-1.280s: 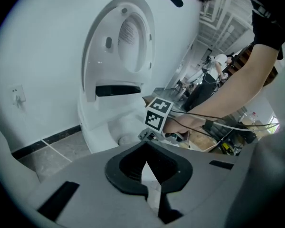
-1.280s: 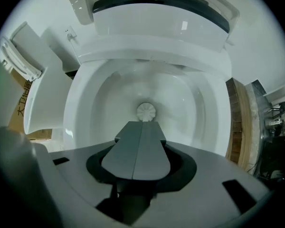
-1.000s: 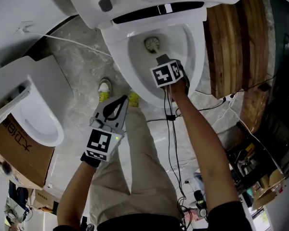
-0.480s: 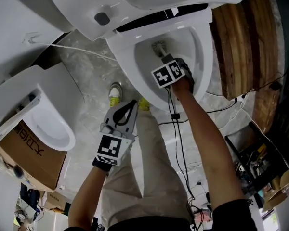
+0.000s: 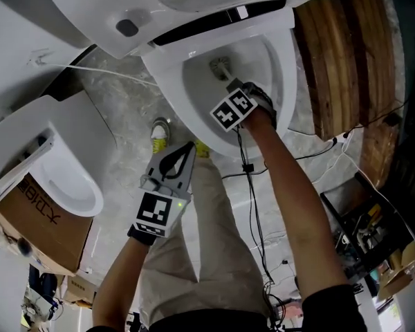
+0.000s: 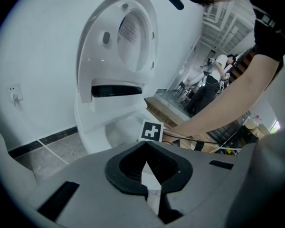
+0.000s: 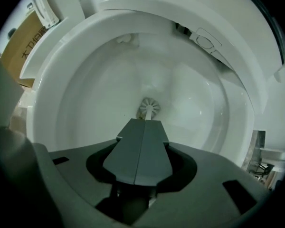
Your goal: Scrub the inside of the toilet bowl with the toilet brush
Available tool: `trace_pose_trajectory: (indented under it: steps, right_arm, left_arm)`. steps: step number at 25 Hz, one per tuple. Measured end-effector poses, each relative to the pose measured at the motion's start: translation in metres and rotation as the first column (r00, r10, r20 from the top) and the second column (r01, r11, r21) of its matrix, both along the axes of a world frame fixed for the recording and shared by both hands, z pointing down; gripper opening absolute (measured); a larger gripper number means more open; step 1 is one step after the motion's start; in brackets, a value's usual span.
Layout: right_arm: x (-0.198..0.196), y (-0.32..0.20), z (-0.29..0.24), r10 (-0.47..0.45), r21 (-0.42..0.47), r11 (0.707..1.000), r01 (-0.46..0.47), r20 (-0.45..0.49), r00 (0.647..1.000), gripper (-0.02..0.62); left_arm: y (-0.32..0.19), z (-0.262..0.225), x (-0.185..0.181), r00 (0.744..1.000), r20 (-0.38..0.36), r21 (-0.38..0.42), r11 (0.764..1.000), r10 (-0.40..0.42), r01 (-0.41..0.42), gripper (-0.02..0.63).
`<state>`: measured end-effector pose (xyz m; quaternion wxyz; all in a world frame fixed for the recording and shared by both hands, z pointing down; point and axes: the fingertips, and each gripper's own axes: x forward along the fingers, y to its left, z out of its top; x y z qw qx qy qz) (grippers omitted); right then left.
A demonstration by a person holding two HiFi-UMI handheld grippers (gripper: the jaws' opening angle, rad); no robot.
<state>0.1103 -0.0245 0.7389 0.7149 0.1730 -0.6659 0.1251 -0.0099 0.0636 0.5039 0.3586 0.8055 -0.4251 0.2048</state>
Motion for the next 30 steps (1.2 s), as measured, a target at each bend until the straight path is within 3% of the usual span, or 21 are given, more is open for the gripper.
trace_pose_trajectory:
  steps: [9,13,18,23,30]
  right_arm:
    - [-0.003,-0.008,-0.018,-0.036,-0.177,0.984,0.022,-0.079,0.996,0.173]
    - [0.003,-0.001,-0.024,-0.041,-0.201,0.979,0.026,-0.072,0.997,0.173]
    - [0.002,0.007,-0.010,0.029,-0.161,0.986,-0.039,-0.062,0.998,0.173]
    - [0.004,0.018,-0.001,0.042,-0.089,0.995,-0.045,-0.040,0.998,0.173]
    - [-0.016,-0.007,0.006,0.075,0.034,0.997,-0.074,-0.027,0.997,0.170]
  left_arm:
    - [0.002,-0.010,-0.002,1.000,0.011,0.004,1.000,0.002,-0.002,0.017]
    - [0.003,-0.008,-0.005,1.000,0.009,-0.003,1.000,-0.009,0.009,0.017]
    - [0.003,-0.001,-0.006,1.000,0.003,-0.014,1.000,-0.015,0.015,0.017]
    - [0.000,0.010,-0.014,1.000,0.002,-0.025,0.999,-0.026,0.026,0.017]
    - [-0.006,0.016,-0.012,1.000,-0.002,-0.025,0.999,-0.023,0.023,0.017]
